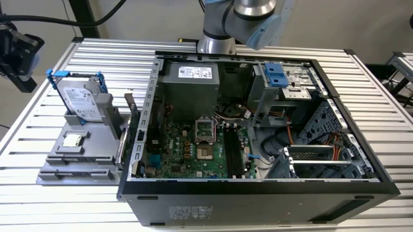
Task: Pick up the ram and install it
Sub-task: 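Reach for the ram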
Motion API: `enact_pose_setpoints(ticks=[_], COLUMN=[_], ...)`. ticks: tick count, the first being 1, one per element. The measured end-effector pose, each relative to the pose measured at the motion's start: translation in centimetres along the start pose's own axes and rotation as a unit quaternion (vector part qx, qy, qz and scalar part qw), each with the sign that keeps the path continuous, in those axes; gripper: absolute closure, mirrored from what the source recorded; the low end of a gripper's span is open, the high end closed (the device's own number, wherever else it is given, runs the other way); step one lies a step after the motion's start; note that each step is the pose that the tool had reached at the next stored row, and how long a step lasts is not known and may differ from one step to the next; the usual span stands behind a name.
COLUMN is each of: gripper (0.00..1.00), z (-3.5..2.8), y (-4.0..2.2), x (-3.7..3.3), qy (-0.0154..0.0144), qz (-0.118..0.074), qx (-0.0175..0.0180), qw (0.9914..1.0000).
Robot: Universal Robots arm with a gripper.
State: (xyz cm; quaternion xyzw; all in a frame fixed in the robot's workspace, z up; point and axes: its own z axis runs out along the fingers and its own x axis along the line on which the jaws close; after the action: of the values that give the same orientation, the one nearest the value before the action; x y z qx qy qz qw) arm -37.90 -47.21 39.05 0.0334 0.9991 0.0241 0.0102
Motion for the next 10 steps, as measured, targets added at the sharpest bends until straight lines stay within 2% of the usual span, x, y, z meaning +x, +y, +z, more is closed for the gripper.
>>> enact_pose_setpoints(ticks=[4, 10], gripper=[1.00, 1.00], z=[0.00, -0.02], y=[-0.46, -1.80], x=[0.04, -0.08], qy=[0.0000, 0.0002], qz=[0.000, 0.000], qx=[0.0000, 0.0000], qw=[1.00000, 1.00000])
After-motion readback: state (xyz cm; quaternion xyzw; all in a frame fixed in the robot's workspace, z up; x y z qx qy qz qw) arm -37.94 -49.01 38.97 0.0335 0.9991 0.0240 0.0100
